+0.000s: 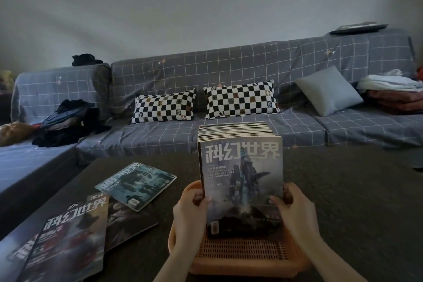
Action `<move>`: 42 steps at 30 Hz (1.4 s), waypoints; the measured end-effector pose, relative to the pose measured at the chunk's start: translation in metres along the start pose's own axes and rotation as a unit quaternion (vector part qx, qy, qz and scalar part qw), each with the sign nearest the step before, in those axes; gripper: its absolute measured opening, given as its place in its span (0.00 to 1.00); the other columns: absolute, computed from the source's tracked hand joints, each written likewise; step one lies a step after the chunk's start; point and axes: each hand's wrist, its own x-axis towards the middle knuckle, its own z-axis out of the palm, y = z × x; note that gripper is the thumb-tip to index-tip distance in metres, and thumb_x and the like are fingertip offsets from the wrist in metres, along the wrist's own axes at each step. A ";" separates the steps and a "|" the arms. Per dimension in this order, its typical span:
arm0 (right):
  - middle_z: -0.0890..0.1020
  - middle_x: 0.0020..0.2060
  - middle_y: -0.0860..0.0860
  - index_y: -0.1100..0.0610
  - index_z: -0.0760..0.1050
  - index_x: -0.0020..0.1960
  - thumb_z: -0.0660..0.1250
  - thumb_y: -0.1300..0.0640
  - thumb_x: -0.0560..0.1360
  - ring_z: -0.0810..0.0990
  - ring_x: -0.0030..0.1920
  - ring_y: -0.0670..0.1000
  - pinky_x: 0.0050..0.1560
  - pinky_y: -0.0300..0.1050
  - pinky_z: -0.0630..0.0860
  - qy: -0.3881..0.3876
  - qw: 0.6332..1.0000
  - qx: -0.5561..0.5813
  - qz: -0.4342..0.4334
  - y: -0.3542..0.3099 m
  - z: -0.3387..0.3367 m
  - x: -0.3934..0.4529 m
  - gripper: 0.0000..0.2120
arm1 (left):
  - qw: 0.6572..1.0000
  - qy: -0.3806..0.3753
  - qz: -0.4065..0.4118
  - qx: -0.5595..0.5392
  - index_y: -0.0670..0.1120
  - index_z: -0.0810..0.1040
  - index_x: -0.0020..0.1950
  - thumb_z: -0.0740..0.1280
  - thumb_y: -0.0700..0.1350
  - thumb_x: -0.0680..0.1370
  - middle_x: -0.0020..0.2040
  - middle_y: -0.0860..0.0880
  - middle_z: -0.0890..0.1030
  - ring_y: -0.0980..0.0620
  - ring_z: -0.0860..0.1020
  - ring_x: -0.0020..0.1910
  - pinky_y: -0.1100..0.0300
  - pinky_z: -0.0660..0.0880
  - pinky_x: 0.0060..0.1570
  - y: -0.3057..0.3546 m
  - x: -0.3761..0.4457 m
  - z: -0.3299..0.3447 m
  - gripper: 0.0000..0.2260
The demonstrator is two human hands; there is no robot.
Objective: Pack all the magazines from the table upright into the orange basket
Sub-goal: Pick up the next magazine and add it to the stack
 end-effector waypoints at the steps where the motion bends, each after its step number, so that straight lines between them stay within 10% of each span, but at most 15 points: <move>1: 0.79 0.42 0.42 0.52 0.75 0.57 0.71 0.58 0.72 0.79 0.45 0.44 0.42 0.35 0.72 -0.002 1.000 -0.003 -0.003 0.000 0.000 -0.001 0.15 | 1.000 0.000 0.000 -0.001 0.52 0.82 0.47 0.73 0.43 0.74 0.38 0.61 0.79 0.68 0.76 0.37 0.82 0.67 0.35 0.000 -0.002 0.000 0.05; 5: 0.80 0.50 0.46 0.53 0.72 0.60 0.72 0.60 0.71 0.80 0.51 0.47 0.51 0.45 0.78 0.002 1.000 -0.016 -0.014 0.000 0.003 -0.004 0.20 | 1.000 0.011 0.001 -0.012 0.60 0.73 0.39 0.74 0.43 0.73 0.40 0.60 0.78 0.65 0.77 0.38 0.75 0.70 0.31 -0.004 -0.007 0.001 0.14; 21: 0.82 0.55 0.49 0.53 0.69 0.69 0.68 0.57 0.74 0.81 0.52 0.47 0.50 0.39 0.76 0.018 0.997 -0.064 -0.048 0.005 0.006 -0.004 0.24 | 1.000 -0.005 0.010 0.021 0.48 0.82 0.60 0.66 0.43 0.79 0.35 0.60 0.80 0.63 0.78 0.28 0.76 0.70 0.28 -0.007 -0.009 -0.001 0.11; 33: 0.80 0.55 0.50 0.53 0.70 0.67 0.69 0.55 0.73 0.79 0.53 0.49 0.52 0.48 0.78 0.027 0.999 -0.026 -0.021 0.002 -0.002 -0.008 0.23 | 1.000 -0.012 0.000 0.004 0.51 0.76 0.67 0.66 0.50 0.79 0.52 0.59 0.80 0.66 0.75 0.44 0.74 0.67 0.39 -0.007 -0.014 -0.007 0.17; 42: 0.76 0.42 0.45 0.54 0.71 0.56 0.72 0.55 0.71 0.76 0.42 0.42 0.39 0.34 0.71 0.046 0.998 0.012 -0.036 -0.005 -0.006 -0.025 0.17 | 0.999 -0.036 -0.015 0.017 0.56 0.78 0.52 0.63 0.49 0.80 0.41 0.59 0.79 0.63 0.79 0.35 0.71 0.70 0.29 -0.004 -0.029 -0.016 0.05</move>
